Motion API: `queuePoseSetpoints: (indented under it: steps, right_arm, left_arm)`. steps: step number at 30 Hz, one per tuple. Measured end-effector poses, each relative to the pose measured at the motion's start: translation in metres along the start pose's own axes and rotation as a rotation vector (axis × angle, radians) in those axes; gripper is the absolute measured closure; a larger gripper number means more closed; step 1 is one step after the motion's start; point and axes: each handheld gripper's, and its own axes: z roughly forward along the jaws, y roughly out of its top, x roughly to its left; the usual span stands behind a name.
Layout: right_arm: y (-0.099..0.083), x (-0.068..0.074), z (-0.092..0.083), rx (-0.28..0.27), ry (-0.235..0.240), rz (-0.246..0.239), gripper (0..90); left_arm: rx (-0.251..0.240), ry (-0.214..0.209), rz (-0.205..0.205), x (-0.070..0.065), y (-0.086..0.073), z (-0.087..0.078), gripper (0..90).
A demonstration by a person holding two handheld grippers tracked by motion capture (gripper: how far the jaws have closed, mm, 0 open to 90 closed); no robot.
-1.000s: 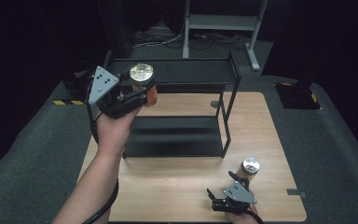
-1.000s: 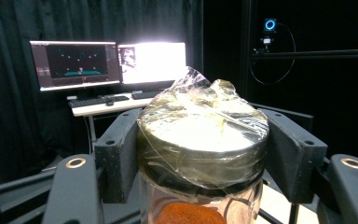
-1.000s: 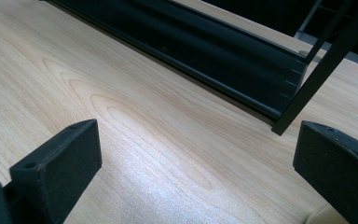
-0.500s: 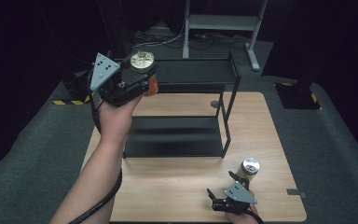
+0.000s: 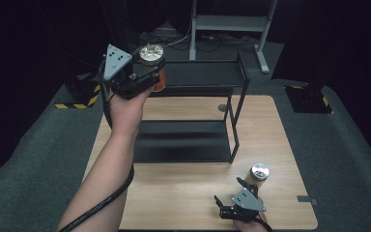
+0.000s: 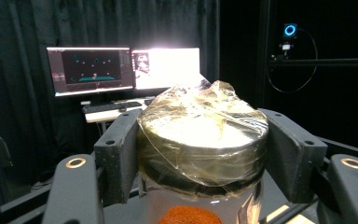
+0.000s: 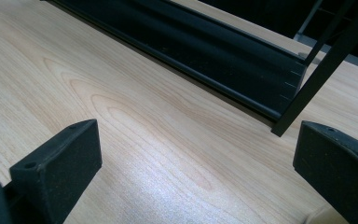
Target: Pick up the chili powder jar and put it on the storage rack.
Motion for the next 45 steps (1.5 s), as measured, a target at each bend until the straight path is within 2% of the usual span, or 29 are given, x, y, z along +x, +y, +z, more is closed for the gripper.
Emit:
queuePoseSetpoints:
  steps: [11,24,29,35,45]
  right_arm:
    - [-0.001,0.0,0.0,-0.005,0.004,-0.004,0.0]
    - [-0.002,-0.002,-0.001,-0.01,0.01,0.004,0.0]
    - [-0.002,-0.002,-0.001,-0.013,0.01,0.006,0.0]
    - [-0.003,-0.003,-0.002,-0.014,0.012,0.01,0.0]
    - [-0.003,-0.003,-0.001,-0.013,0.013,0.006,0.0]
  left_arm:
    - [0.002,0.022,0.0,0.0,0.001,0.02,34.2]
    - [0.04,0.046,-0.02,0.003,-0.011,0.04,34.2]
    - [0.037,0.052,-0.045,0.005,-0.015,0.045,34.1]
    - [0.046,0.056,-0.035,0.004,-0.012,0.047,34.1]
    - [0.036,0.051,-0.041,0.006,-0.016,0.047,34.0]
